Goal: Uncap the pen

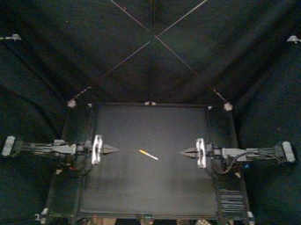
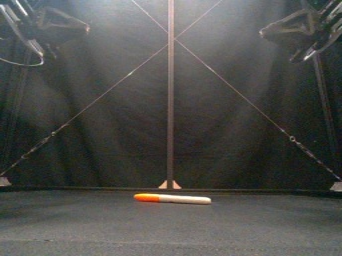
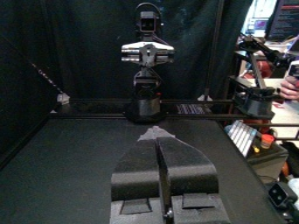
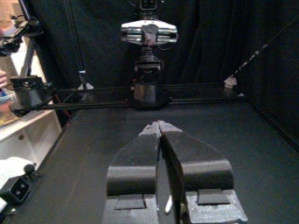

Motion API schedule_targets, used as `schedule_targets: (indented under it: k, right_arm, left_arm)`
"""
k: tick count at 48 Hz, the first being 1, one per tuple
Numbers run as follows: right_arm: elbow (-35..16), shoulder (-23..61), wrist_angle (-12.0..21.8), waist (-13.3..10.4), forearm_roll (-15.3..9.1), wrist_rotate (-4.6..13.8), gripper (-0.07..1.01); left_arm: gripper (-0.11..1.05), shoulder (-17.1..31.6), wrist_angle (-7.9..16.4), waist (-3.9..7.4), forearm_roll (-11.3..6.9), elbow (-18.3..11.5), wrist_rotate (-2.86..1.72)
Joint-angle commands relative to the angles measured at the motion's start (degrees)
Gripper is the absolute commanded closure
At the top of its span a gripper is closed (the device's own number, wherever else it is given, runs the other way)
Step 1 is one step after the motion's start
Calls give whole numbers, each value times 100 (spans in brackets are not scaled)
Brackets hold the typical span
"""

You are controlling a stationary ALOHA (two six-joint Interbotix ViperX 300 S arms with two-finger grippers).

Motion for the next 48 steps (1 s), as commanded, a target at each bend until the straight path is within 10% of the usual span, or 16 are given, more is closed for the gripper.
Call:
schedule_targets:
  k: [1,15,24,37,48]
  right_arm:
    - [35,272,-9,0,53,44,96]
    - [-158,2153,-176,-202,606,149,80]
    - [-589,3586,-193,-466,1090,132,52]
    - [-1283,4975,-193,-650,1081,79,9]
    - [-1767,5748,-167,-729,853,114,6]
  left_arm:
    - [101,448,-62,53,26,0,35]
    - [85,1705,-281,378,70,-193,53]
    - [65,2461,-536,554,62,-272,53]
    - [30,3419,-589,721,79,-615,62]
    - [2,3938,-563,844,158,-773,53]
